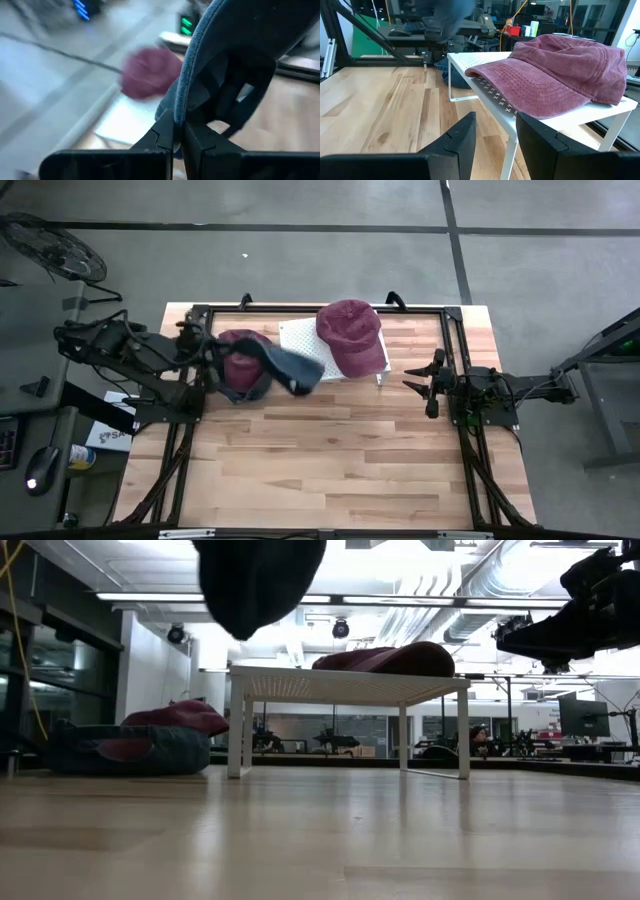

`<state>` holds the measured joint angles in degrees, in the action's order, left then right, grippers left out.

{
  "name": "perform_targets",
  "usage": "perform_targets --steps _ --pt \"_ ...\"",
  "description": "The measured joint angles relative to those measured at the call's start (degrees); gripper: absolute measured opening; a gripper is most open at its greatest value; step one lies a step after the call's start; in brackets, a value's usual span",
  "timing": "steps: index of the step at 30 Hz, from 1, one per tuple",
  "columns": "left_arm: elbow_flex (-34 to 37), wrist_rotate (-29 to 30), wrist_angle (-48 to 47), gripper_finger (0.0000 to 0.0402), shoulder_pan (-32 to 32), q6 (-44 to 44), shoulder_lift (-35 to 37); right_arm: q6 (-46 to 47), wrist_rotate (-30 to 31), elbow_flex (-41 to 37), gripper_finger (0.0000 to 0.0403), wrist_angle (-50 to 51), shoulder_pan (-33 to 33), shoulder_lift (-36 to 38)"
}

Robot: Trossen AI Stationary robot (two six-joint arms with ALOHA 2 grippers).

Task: Pick & Place hat
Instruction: Put the bottom blue cap on the shelf

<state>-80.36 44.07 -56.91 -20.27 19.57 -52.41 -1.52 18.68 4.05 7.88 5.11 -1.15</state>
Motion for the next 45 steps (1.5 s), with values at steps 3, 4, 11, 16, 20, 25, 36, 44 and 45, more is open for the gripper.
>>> perform_targets --steps 3,4,11,16,20,25,36,44,45 --pt "0.3 8.0 2.0 0.0008 0.0 -4.8 -1.5 0.0 0.0 0.0 0.0133 0.0 0.0 0.0" --pt "0.5 10.6 2.5 0.0008 0.0 -6.2 -2.3 0.0 0.0 0.0 0.0133 0.0 0.0 0.0" --pt "0.9 27.3 6.2 0.0008 0.0 -16.8 -11.6 0.0 0.0 0.0 0.0133 0.0 0.0 0.0" --pt "0.9 40.0 7.0 0.0008 0.0 -19.3 -18.5 0.0 0.0 0.0 0.0133 0.0 0.0 0.0" --pt "1.0 45.9 6.9 0.0008 0.0 -19.1 -22.6 0.0 0.0 0.0 0.0133 0.0 0.0 0.0" --pt "1.0 46.0 4.2 0.0008 0.0 -12.2 -25.8 0.0 0.0 0.0 0.0133 0.0 0.0 0.0" --pt "1.0 45.9 -11.1 0.0008 0.1 6.8 -28.2 0.0 0.0 0.0 0.0133 0.0 0.0 0.0" --pt "4.1 46.1 -12.2 0.0008 4.4 6.6 -28.2 0.0 0.0 0.0 0.0133 0.0 0.0 0.0" --pt "5.0 46.1 -11.8 0.0008 4.9 6.6 -28.1 0.0 0.0 0.0 0.0133 0.0 0.0 0.0"
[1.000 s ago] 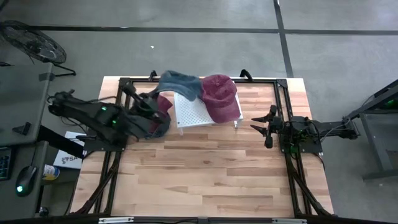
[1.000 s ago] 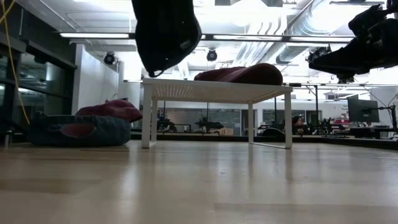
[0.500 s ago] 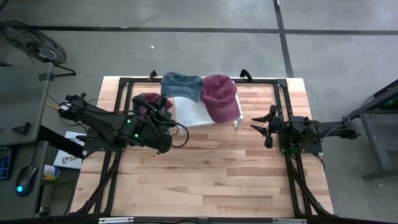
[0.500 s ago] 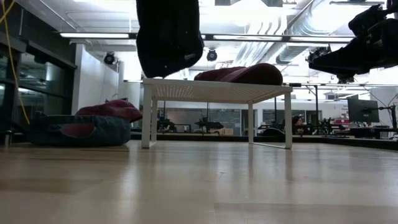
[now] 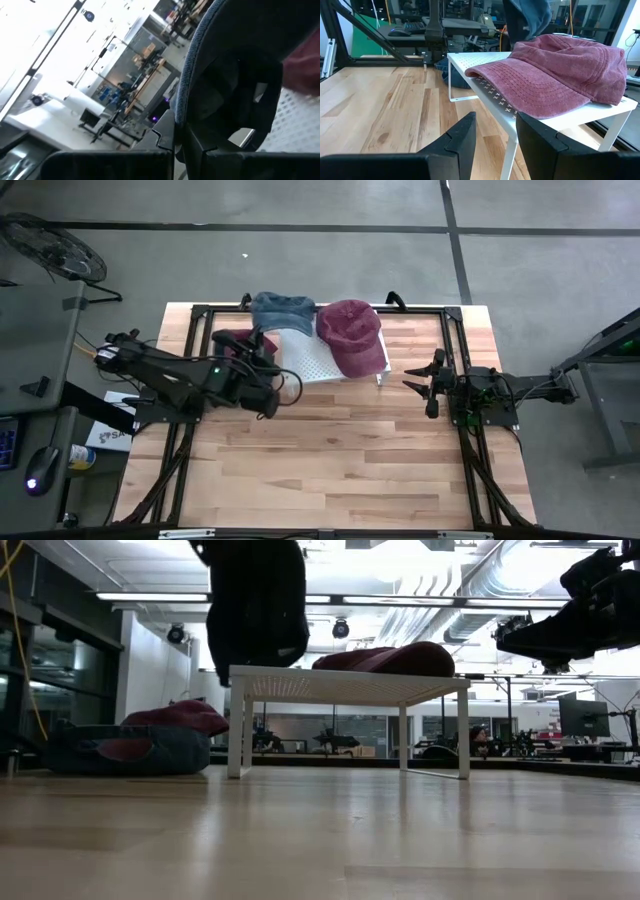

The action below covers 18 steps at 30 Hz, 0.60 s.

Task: Pick & Place hat
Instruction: Put the bottom blue cap on the shelf

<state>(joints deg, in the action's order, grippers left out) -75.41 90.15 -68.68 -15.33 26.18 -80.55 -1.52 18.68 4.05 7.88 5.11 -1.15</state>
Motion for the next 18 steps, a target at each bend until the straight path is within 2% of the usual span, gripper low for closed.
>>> perform_targets --steps 8,18 --pt "5.0 -0.2 1.9 0.0008 1.5 1.4 0.0 0.0 0.0 0.0 0.0133 0.0 0.0 0.0" --pt "6.6 0.0 5.1 0.0008 1.5 1.1 -1.2 0.0 0.0 0.0 0.0133 0.0 0.0 0.0"
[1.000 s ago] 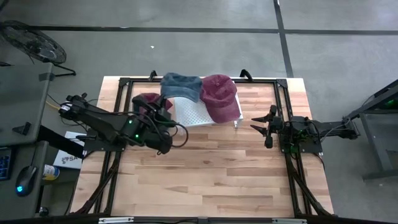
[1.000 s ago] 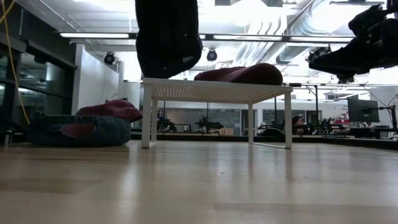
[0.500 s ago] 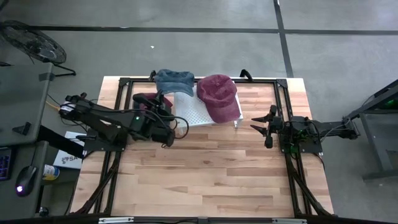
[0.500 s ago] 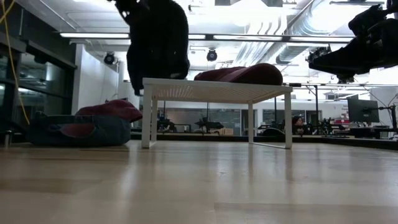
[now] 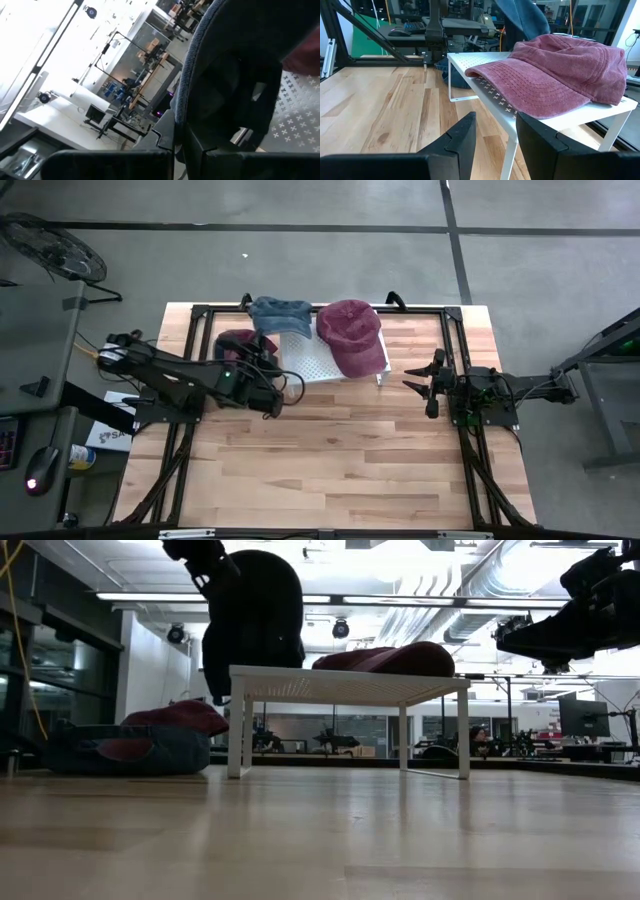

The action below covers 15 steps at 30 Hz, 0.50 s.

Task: Pick & Place hat
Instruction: Put the bottom blue cap on the shelf

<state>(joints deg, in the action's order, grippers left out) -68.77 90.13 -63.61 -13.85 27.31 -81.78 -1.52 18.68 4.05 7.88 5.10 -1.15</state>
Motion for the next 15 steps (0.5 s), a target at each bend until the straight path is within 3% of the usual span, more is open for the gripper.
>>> perform_targets --steps 15 --pt "0.0 0.2 7.8 0.0008 0.0 -0.1 -12.2 0.0 0.0 0.0 0.0133 -0.4 0.0 -0.4"
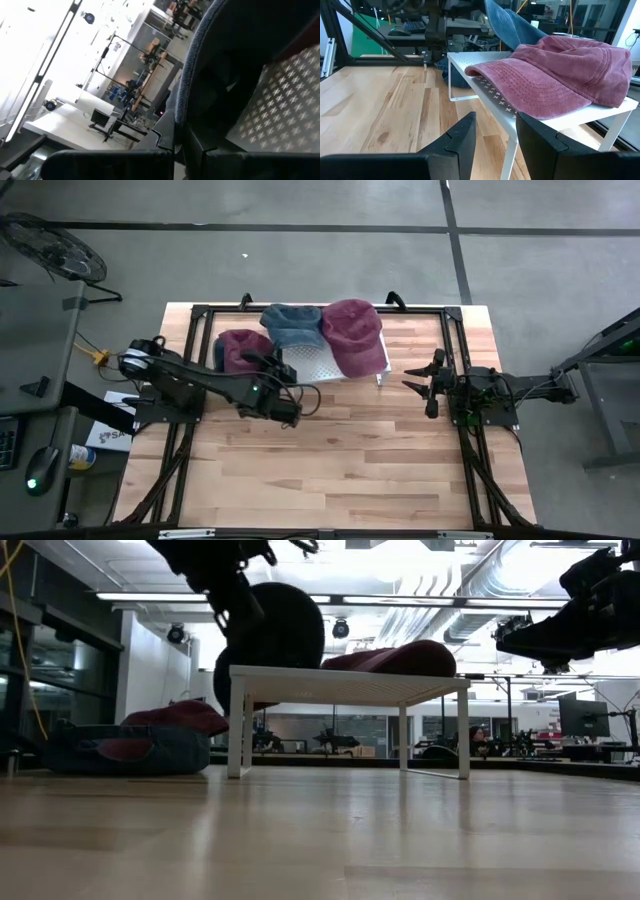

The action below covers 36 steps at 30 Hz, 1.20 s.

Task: Pick & Place hat
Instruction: Put the bottom blue cap on the shelf

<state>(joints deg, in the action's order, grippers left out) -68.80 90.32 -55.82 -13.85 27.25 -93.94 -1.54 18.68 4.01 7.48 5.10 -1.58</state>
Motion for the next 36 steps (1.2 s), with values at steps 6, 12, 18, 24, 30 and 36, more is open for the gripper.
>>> perform_targets --steps 6,12,18,24,30,36 --pt "0.0 0.0 2.5 0.0008 0.4 0.7 -4.1 0.0 0.0 0.0 0.0133 0.0 0.0 0.0" --pt "0.0 -0.1 4.1 0.0019 1.1 2.8 -5.7 0.0 0.0 0.0 0.0133 0.0 0.0 0.1" --pt "0.0 -2.0 5.1 0.0017 1.1 3.2 -6.2 0.0 0.0 0.0 0.0133 0.0 0.0 0.0" --pt "0.0 -5.2 5.6 0.0017 1.1 3.2 -6.3 0.0 0.0 0.0 0.0133 0.0 0.0 0.0" --pt "0.0 -6.5 6.0 0.002 0.6 2.5 -6.3 0.0 0.0 0.0 0.0133 0.0 0.0 0.0" --pt "-0.3 -6.2 6.4 0.0014 -0.9 0.7 -6.3 0.0 0.0 0.0 0.0133 0.0 0.0 0.0"
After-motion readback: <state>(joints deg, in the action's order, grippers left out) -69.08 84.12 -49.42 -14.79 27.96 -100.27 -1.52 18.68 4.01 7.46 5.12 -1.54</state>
